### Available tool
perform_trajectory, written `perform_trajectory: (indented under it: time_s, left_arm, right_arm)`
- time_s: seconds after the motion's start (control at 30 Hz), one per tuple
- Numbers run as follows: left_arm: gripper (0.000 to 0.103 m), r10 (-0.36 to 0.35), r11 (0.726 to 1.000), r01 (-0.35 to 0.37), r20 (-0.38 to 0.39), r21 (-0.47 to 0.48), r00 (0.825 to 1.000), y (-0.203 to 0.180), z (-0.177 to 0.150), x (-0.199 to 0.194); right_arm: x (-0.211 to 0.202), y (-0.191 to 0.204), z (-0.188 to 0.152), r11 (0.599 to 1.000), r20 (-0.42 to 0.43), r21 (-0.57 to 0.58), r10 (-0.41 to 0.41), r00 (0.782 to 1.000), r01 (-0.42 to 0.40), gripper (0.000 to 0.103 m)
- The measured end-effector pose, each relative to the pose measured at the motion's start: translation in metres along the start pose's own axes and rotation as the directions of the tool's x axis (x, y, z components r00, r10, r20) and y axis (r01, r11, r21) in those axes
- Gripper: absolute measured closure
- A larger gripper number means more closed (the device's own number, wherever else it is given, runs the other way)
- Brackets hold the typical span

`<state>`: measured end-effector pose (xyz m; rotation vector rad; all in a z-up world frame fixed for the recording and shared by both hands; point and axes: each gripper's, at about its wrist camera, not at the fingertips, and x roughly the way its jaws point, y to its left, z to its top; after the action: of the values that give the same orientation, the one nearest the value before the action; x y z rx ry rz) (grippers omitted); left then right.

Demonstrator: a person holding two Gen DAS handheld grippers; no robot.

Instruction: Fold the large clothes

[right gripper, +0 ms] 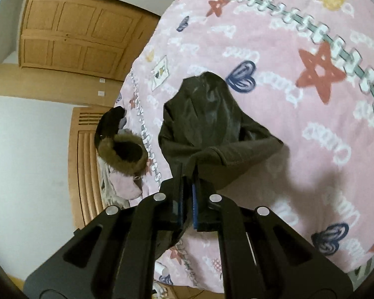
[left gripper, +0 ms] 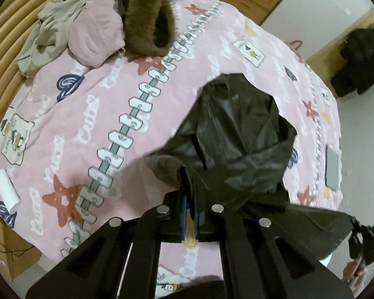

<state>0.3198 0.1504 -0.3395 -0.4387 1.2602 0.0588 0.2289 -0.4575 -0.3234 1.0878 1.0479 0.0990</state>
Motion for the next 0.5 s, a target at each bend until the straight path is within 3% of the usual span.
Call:
perform_trajectory:
  time_s: [0.17, 0.33, 0.5]
  left_arm:
    - [0.099, -0.018, 0.999, 0.019, -0.025, 0.029, 1.000, -0.018, 0.041, 0.044]
    - [0.099, 0.055, 0.997, -0.046, -0.140, 0.064, 0.989, -0.033, 0.085, 0.123]
    - [0.099, 0.098, 0.994, -0.087, -0.181, 0.068, 0.979, -0.036, 0.133, 0.176]
  right_arm:
    - [0.037, 0.024, 0.039, 0.999, -0.024, -0.054, -0.008, 1.000, 0.007, 0.099]
    - [0.113, 0.020, 0.079, 0.999, -0.100, -0.006, -0.054, 0.994, 0.054, 0.100]
    - [0.168, -0.001, 0.123, 0.994, -0.115, 0.080, -0.066, 0.991, 0.075, 0.100]
